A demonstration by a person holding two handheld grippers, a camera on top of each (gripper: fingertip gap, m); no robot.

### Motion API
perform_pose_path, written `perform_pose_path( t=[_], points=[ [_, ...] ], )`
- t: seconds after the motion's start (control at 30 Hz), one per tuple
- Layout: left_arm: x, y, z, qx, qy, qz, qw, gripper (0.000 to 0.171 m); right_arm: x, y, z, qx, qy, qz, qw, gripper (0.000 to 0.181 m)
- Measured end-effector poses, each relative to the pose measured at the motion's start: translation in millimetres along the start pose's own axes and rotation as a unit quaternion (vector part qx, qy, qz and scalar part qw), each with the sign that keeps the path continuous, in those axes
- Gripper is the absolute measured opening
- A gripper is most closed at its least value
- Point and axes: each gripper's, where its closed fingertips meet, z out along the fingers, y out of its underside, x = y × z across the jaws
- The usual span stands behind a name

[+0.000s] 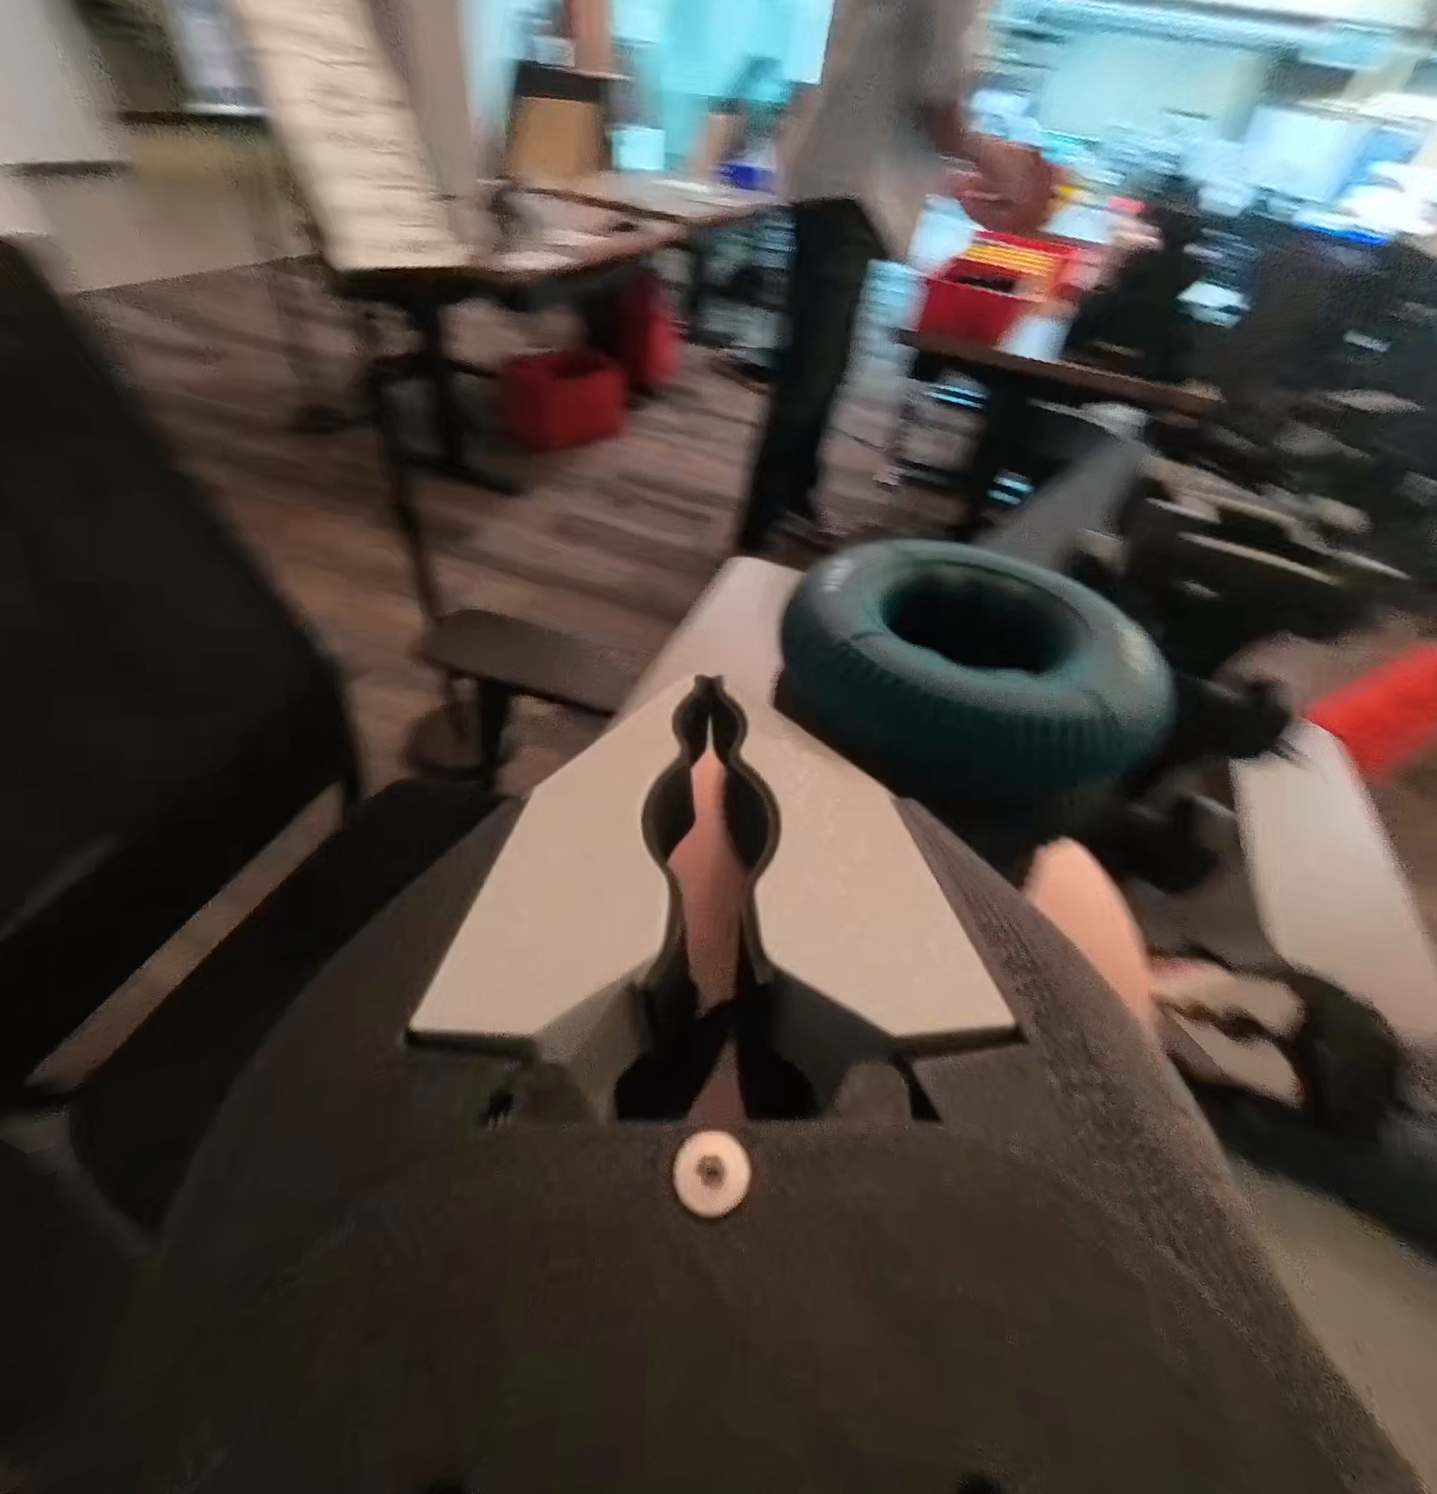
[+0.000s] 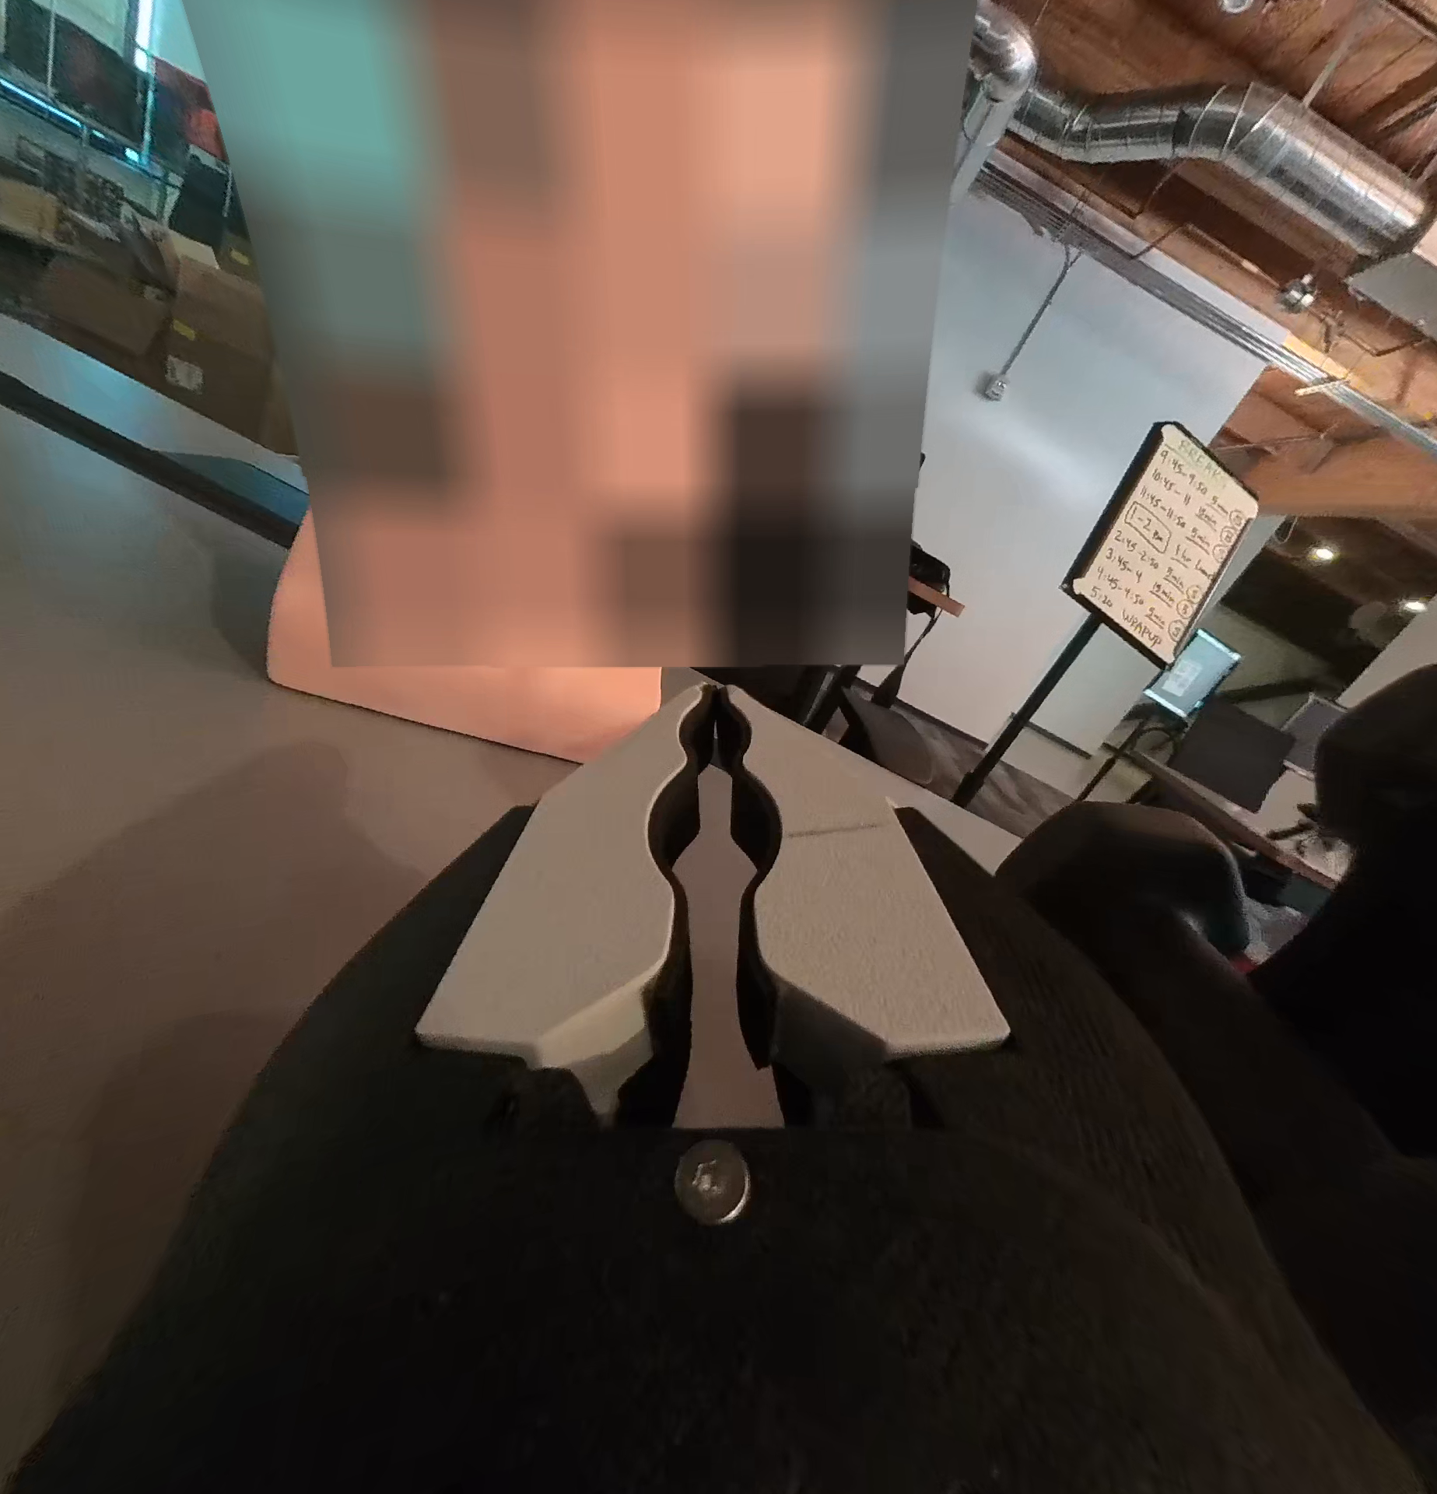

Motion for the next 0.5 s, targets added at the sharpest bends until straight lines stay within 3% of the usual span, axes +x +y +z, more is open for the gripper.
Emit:
perform_pose_path(
  t=[0.07, 0.1, 0.27, 0.37, 0.5],
  points=[
    [34, -5, -14, 0.012, 0.087, 0.015, 0.996, 0.000, 0, 1, 1, -0.002, -0.002, 0.010, 1.000, 0.000],
    [39, -8, -20, 0.024, 0.093, 0.013, 0.995, 0.000, 2, 3, 2, -0.008, 0.003, 0.013, 1.000, 0.000],
    [39, 6, -44, 0.062, 0.020, 0.037, 0.997, 0.000, 24, 27, 12, -0.076, 0.075, 0.018, 0.994, 0.000],
    [37, 13, -55, 0.097, -0.034, 0.052, 0.993, 0.000, 36, 30, 10, -0.079, 0.104, 0.030, 0.991, 0.000],
    [33, 1, -71, 0.152, -0.107, 0.069, 0.980, 0.000, 38, 29, 8, -0.072, 0.106, 0.042, 0.991, 0.000]
  ],
)
